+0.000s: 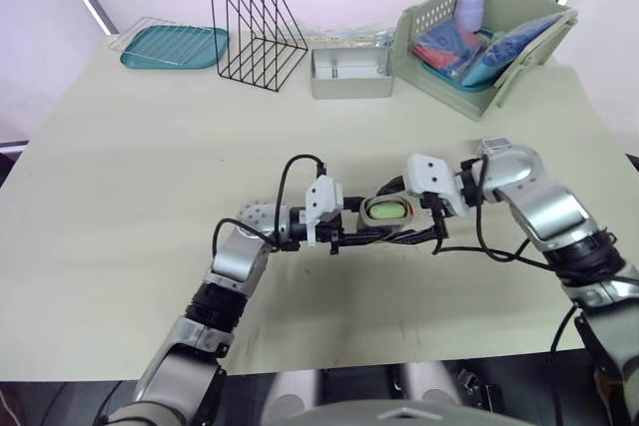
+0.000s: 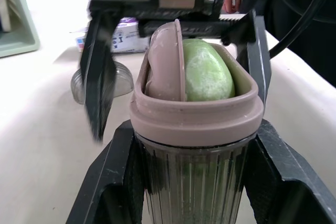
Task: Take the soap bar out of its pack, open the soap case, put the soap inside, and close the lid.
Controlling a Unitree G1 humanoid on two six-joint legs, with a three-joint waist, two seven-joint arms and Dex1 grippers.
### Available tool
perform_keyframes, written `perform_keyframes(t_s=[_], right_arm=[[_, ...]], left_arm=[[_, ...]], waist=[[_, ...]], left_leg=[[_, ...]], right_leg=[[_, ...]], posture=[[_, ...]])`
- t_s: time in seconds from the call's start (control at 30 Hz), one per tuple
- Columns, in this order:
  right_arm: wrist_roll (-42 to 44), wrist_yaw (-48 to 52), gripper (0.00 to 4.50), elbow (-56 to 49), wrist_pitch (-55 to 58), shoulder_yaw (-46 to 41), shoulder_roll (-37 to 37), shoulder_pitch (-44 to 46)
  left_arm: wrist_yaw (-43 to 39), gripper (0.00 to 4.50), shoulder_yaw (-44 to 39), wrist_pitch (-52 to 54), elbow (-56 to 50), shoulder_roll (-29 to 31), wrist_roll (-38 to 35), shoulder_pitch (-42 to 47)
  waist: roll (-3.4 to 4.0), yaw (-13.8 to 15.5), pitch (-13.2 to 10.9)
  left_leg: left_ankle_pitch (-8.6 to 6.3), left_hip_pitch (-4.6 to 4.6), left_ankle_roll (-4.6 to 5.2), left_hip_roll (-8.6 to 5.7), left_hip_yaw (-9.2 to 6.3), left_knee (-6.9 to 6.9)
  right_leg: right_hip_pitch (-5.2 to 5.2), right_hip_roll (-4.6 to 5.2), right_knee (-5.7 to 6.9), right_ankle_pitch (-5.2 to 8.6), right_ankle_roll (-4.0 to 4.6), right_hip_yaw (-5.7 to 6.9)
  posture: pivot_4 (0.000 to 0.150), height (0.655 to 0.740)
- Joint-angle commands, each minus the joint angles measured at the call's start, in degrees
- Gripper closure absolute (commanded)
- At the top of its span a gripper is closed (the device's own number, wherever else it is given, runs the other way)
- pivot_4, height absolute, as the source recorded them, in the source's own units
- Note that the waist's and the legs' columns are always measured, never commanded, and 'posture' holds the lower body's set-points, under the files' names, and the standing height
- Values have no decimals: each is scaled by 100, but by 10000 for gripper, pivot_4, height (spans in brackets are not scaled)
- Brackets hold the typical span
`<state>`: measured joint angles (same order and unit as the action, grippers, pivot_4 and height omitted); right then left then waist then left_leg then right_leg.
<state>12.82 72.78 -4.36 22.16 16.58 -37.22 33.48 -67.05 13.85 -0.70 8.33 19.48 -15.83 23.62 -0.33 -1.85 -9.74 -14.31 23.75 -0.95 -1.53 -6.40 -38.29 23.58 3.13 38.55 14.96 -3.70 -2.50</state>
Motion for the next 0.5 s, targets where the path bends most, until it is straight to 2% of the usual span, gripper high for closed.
perform_keyframes(t_s=[0.03,0.13,0.23,0.4,0.5], right_arm=[[463,-296,787,-485,-66,-895,-185,-592],[792,-494,787,-678,-88,-1711,-388,-1390],[1259,-671,787,-780,-212,-2872,-406,-2582],[1696,-1176,787,-820,-453,-4016,-51,-3669],[1661,-1244,787,-598,-806,-4415,47,-4204]], left_arm=[[3,26090,-106,-415,8,-34,-9,-12],[5,26090,-137,-523,35,-28,-42,-74],[-18,26090,-140,-591,104,-36,-62,-126],[-54,26090,-201,-400,32,-22,-210,-134],[-104,26090,-187,-345,13,23,-201,-148]], waist=[[0,14,0],[0,53,0],[-2,144,1],[-1,95,2],[0,103,2]], left_leg=[[0,0,1,-1,0,-1],[-2,-1,4,-2,3,-1],[-12,-1,21,-2,-1,-1],[-13,-18,23,2,23,-2],[-13,-25,23,4,26,-1]], right_leg=[[-1,0,0,0,0,1],[-3,0,1,0,0,-1],[-6,0,0,0,0,2],[-10,-3,18,0,-1,-17],[-10,-8,25,1,0,-20]], posture=[[1500,7400],[1500,7400],[1500,7400],[1500,7400],[1500,7400]])
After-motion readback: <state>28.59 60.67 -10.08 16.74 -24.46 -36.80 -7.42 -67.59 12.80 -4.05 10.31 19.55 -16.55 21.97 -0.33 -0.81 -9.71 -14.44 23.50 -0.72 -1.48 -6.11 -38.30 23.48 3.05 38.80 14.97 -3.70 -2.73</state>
